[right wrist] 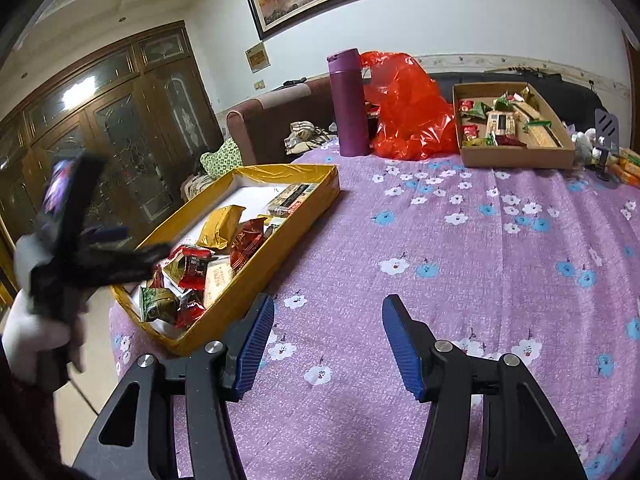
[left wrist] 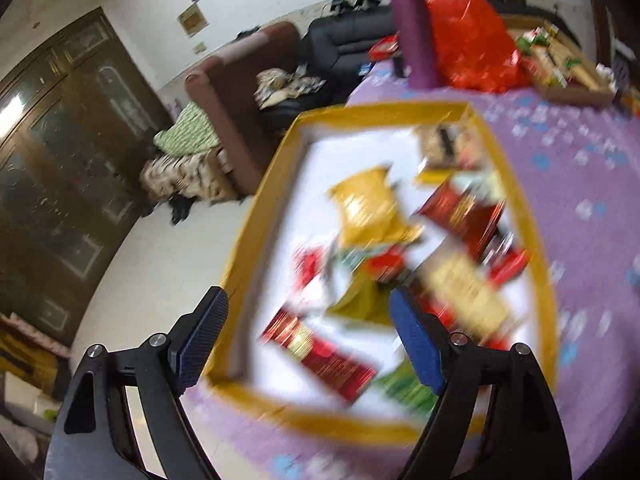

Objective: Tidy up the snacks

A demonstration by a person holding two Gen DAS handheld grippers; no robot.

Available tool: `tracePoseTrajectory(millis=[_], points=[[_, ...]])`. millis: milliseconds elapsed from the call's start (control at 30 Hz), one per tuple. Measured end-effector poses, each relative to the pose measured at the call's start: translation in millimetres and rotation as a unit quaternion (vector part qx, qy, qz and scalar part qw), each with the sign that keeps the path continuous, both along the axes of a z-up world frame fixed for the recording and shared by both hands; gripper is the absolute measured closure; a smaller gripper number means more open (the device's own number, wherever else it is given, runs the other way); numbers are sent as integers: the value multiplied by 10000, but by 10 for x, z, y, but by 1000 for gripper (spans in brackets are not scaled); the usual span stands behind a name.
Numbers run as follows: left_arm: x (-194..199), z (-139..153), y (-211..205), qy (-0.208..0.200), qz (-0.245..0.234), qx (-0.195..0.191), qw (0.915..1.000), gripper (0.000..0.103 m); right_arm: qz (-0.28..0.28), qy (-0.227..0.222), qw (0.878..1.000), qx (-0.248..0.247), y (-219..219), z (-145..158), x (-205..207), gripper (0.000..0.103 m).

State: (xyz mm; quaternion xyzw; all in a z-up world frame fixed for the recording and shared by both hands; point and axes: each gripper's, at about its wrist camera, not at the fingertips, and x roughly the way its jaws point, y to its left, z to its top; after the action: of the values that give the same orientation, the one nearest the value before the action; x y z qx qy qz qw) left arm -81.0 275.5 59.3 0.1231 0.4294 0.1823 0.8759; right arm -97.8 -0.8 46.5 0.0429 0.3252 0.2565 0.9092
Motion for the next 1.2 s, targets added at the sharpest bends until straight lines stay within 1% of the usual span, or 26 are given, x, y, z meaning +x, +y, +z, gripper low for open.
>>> tracePoseTrajectory(millis=[67,133,167,200,267,300,333,400,433,467,500,567,600,633,667,700,733,767,800,833,900,967,1033,1200], points=[[-55,-110,53,189,42,18,9998,20,38,87,10000,28,17,-25,22,45],[-18,-257,-4,361,-10,79,9993,19,68,94,9999,16,34,-33,16,45],[7,-282,-22,376,-46,84,9992,19,61,52,10000,-17,41,-30,0,45],[16,-275,-76,307,-116,54,9994,19,39,5,10000,-43,40,-23,-14,45],[14,-194,-180,106,-262,-108,9995,20,-15,-62,10000,-70,30,-10,-34,44],[-15,-128,-215,-66,-283,-172,9994,20,-40,-71,9999,-73,24,-6,-34,44],[-61,-36,-244,-310,-280,-217,9989,20,-58,-69,9999,-73,20,0,-32,44],[-222,200,-291,-965,-301,-326,9943,20,-70,-91,9999,-89,24,22,-50,44],[-348,330,-319,-1349,-310,-353,9897,19,-62,-122,9998,-110,33,38,-67,44],[-500,471,-355,-1773,-304,-333,9831,19,-38,-173,9997,-137,50,61,-97,44],[-636,574,-387,-2110,-285,-280,9767,18,-1,-248,9995,-178,79,91,-139,44],[-931,773,-474,-2773,-226,-172,9604,5,110,-425,9987,-267,157,157,-236,44],[-1027,834,-488,-3008,-187,-182,9533,0,178,-501,9981,-297,202,186,-286,43],[-1161,852,-524,-3290,-164,-265,9438,0,229,-540,9978,-309,235,203,-315,42],[-1213,838,-519,-3406,-165,-397,9392,0,315,-588,9973,-320,288,222,-369,40],[-1186,824,-494,-3419,-212,-581,9377,0,392,-609,9968,-330,332,229,-409,40],[-1131,768,-482,-3230,-359,-877,9416,0,464,-618,9964,-348,369,230,-443,40],[-1068,703,-463,-2989,-410,-1089,9472,0,559,-626,9957,-389,418,217,-490,40],[-989,635,-434,-2753,-398,-1248,9524,0,608,-631,9952,-431,452,202,-525,39],[-922,543,-422,-2513,-317,-1315,9584,0,639,-624,9948,-481,487,179,-560,39],[-867,442,-431,-2314,-144,-1137,9661,0,688,-564,9946,-531,530,136,-598,38],[-867,387,-462,-2222,-51,-933,9705,0,748,-478,9944,-569,572,89,-624,38],[-875,379,-471,-2179,-86,-881,9719,0,772,-459,9941,-615,609,67,-646,38],[-870,345,-441,-2099,-14,-1013,9725,0,842,-496,9924,-747,711,56,-701,38]])
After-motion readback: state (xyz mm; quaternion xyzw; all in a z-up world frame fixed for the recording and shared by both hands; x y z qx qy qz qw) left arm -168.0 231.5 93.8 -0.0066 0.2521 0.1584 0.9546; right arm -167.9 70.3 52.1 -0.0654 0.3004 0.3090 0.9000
